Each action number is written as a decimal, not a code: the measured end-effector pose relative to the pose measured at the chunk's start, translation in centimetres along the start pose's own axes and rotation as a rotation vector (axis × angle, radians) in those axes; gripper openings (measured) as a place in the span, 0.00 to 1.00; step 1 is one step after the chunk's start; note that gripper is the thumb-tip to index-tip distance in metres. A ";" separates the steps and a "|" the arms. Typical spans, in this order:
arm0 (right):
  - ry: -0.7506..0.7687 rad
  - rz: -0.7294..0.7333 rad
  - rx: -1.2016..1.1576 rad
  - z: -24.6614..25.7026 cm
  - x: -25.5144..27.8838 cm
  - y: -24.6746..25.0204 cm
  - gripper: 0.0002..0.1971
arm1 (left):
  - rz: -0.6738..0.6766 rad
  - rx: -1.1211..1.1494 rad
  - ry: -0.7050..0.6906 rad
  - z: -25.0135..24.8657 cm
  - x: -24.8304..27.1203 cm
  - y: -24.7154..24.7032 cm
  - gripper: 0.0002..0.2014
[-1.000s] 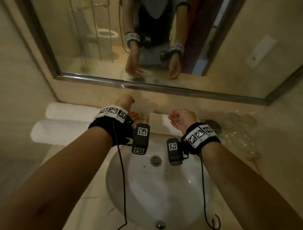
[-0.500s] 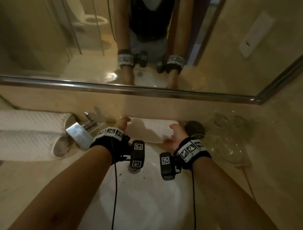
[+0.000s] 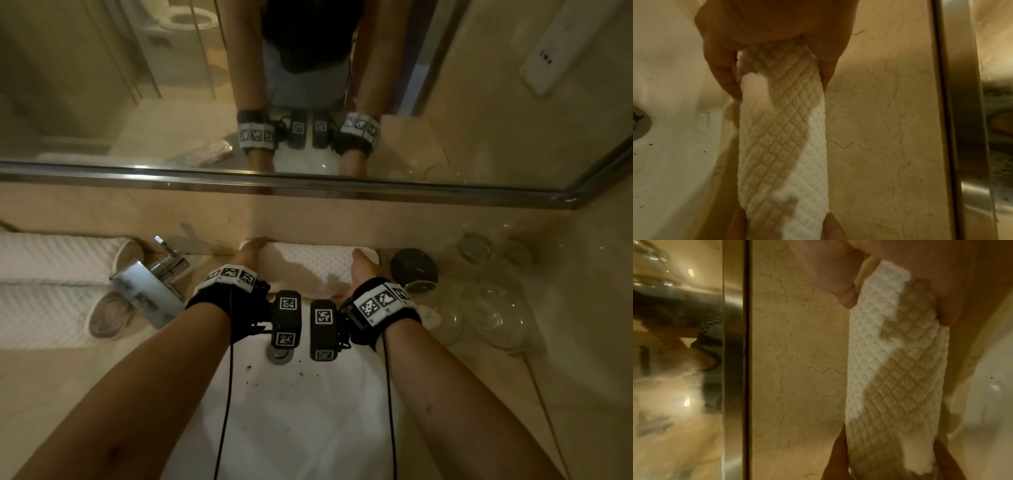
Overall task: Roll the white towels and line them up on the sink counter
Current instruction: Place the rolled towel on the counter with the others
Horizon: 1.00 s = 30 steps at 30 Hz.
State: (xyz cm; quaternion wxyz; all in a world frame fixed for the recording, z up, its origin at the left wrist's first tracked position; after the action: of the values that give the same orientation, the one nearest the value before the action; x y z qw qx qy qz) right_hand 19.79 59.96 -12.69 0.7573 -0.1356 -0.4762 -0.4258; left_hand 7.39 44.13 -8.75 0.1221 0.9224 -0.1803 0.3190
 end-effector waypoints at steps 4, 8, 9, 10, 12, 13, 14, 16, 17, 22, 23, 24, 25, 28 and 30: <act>-0.158 0.069 -0.062 0.4 5.2 0.4 0.49 | -0.098 -0.032 0.052 0.4 1.1 0.9 0.25; -0.170 0.121 -0.149 0.5 6.9 0.5 0.42 | -0.078 0.011 0.067 0.2 3.3 2.3 0.18; -0.172 0.152 -0.167 0.4 7.4 0.6 0.38 | -0.062 0.044 0.062 0.1 4.0 2.6 0.22; -0.167 0.188 -0.184 0.3 8.1 0.7 0.31 | -0.054 0.081 0.047 0.1 4.4 3.2 0.28; -0.150 0.256 -0.220 0.1 8.8 1.2 0.31 | 0.000 0.144 0.058 0.3 5.0 4.2 0.37; -0.127 0.282 -0.246 -0.2 9.2 1.4 0.32 | 0.022 0.159 0.044 0.0 6.0 4.7 0.37; -0.115 0.311 -0.281 -0.6 9.8 1.7 0.32 | 0.027 0.151 0.026 -0.4 7.1 5.1 0.37; -0.075 0.362 -0.348 -1.4 10.5 2.1 0.28 | 0.035 0.148 -0.005 -1.2 9.3 5.7 0.37; -0.043 0.390 -0.365 -1.7 10.9 2.2 0.29 | 0.031 0.141 -0.015 -1.3 9.8 6.0 0.37; 0.003 0.445 -0.468 -3.0 12.9 3.3 0.25 | 0.040 0.136 -0.062 -1.7 13.8 6.4 0.37; 0.011 0.462 -0.486 -3.3 13.7 3.3 0.23 | 0.045 0.143 -0.083 -1.6 15.0 6.7 0.31; 0.023 0.486 -0.488 -3.4 14.4 3.4 0.23 | 0.063 0.150 -0.096 -1.6 15.9 6.9 0.26; 0.030 0.506 -0.496 -3.2 14.6 3.5 0.24 | 0.082 0.150 -0.106 -1.8 16.2 6.9 0.23; 0.073 0.560 -0.474 -3.3 16.8 2.8 0.22 | 0.090 0.204 -0.156 -1.4 17.7 9.1 0.21; 0.116 0.568 -0.453 -3.2 17.9 2.1 0.21 | 0.112 0.241 -0.188 -1.1 18.2 10.7 0.17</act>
State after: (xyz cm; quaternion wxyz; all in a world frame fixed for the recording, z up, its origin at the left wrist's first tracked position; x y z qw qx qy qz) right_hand 26.64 50.01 1.06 0.8217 -0.4025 -0.2695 -0.3003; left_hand 15.70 30.19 4.82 -0.0248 0.9447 -0.2023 0.2570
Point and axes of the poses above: each hand's wrist, its own x-axis away from the middle knuckle, its own y-axis out of the back of the hand, z = x × y, the point moved 1 cm from there along -x, towards the middle knuckle, and after that the axes turned 10 degrees about -y, right-handed, at the moved point
